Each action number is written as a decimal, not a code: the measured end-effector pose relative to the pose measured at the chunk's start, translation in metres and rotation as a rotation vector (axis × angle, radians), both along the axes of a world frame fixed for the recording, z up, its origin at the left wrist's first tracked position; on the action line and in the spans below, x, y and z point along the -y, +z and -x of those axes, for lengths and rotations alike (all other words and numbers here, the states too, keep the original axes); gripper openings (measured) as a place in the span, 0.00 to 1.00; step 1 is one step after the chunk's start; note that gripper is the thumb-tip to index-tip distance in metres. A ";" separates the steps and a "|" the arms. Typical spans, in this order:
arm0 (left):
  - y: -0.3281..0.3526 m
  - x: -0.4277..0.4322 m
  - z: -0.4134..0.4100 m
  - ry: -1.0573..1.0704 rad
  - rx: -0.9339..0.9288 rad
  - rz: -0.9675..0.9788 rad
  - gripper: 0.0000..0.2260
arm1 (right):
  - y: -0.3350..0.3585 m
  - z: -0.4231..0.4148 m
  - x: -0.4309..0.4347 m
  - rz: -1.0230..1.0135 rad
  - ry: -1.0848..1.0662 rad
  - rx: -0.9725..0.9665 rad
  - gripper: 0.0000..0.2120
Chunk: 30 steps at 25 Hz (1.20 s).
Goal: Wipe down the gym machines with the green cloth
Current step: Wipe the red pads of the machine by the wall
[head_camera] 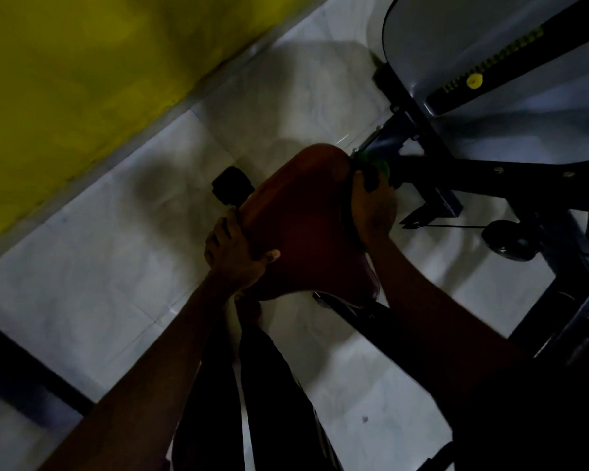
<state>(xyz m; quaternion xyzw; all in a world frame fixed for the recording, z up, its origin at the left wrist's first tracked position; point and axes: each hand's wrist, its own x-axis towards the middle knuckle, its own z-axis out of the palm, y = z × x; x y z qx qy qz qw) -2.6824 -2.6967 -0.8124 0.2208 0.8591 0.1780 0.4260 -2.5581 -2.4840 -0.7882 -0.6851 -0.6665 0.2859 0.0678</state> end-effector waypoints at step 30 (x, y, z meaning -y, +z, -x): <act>-0.002 0.047 0.050 0.055 -0.017 -0.297 0.18 | -0.029 -0.051 0.140 -0.521 1.951 0.168 0.21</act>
